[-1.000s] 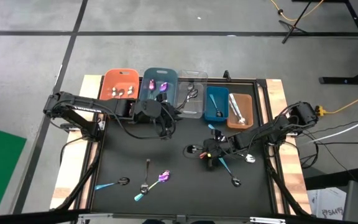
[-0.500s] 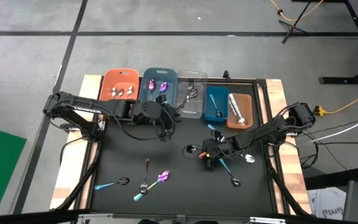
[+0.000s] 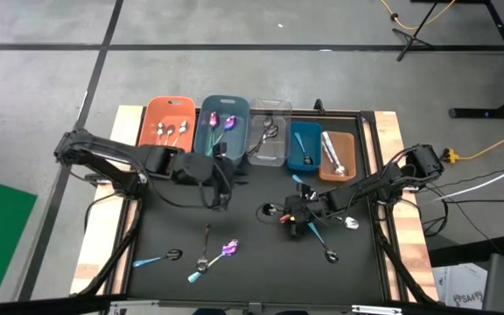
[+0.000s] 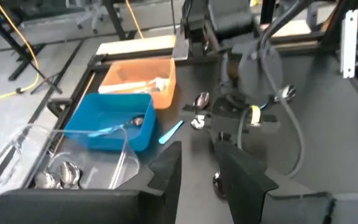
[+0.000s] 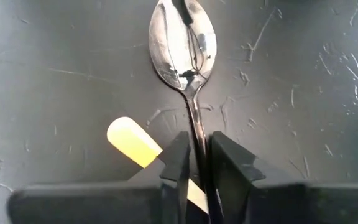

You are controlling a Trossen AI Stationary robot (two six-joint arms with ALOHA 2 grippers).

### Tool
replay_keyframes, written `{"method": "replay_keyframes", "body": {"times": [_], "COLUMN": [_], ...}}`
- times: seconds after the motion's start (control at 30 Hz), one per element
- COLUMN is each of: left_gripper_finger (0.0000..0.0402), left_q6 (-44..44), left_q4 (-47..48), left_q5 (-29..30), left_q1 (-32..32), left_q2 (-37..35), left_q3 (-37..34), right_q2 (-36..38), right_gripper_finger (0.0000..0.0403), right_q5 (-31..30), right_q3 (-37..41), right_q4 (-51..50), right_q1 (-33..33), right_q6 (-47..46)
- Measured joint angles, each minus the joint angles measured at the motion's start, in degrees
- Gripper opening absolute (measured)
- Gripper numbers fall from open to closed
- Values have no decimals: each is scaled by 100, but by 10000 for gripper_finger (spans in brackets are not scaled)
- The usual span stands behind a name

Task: Sort silverware by color (type)
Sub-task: Put the black spoon into the transparent bin

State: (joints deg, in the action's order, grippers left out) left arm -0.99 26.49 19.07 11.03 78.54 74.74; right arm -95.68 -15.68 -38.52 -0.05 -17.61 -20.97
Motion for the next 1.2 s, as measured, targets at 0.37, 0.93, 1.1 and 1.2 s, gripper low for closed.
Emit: {"method": "replay_keyframes", "body": {"times": [0.37,0.93,1.1,1.2], "left_gripper_finger": [101,101,101,101], "left_q6": [-645,-3188,-3567,-3718], "left_q4": [1011,2230,1976,1743], "left_q5": [596,841,900,900], "left_q1": [483,1526,1669,1696], "left_q2": [-735,-847,-847,-847], "left_q3": [2,-1345,-1873,-2107], "right_q2": [-7,-37,-30,-26], "right_gripper_finger": [9,2,1,1], "right_q5": [-2,15,-571,-852], "right_q3": [-1,-696,-1351,-1794], "right_q4": [52,391,362,275], "right_q1": [-4,5,23,174], "right_q6": [-90,-301,-424,-511]}}
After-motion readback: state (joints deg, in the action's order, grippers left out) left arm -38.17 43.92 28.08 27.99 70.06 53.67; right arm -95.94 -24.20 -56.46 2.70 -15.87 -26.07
